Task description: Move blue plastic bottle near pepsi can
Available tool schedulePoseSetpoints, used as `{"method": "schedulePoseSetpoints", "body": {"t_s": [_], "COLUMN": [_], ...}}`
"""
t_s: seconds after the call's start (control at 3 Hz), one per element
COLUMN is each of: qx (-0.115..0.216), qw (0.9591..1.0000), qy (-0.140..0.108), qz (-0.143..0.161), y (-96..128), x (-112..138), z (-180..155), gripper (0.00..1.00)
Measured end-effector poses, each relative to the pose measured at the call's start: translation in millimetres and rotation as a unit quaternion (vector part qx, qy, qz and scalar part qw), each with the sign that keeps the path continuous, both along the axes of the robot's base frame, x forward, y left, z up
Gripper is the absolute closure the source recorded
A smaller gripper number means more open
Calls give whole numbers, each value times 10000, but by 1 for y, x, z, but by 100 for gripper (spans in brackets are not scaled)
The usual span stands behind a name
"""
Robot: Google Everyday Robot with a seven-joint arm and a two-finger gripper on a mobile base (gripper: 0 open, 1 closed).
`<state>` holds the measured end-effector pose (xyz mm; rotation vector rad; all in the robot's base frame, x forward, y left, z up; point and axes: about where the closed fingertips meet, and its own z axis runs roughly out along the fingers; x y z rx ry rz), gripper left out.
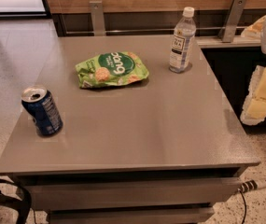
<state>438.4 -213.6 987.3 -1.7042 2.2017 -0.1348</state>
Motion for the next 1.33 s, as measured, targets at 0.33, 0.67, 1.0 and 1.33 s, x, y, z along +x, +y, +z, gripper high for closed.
{"method": "schedulePoseSetpoints", "body": {"t_s": [0.33,0.67,1.0,1.33], "qx": [190,698,1800,2622], "qw": [9997,9966,9771,9528], "qy": [-123,-443,-1103,-1412], "qz": [-5,-18,-244,-589], "y": [-6,-21,-66,-85], "x": [6,21,71,108], "z": [4,16,34,40], "gripper": [0,0,0,0]}}
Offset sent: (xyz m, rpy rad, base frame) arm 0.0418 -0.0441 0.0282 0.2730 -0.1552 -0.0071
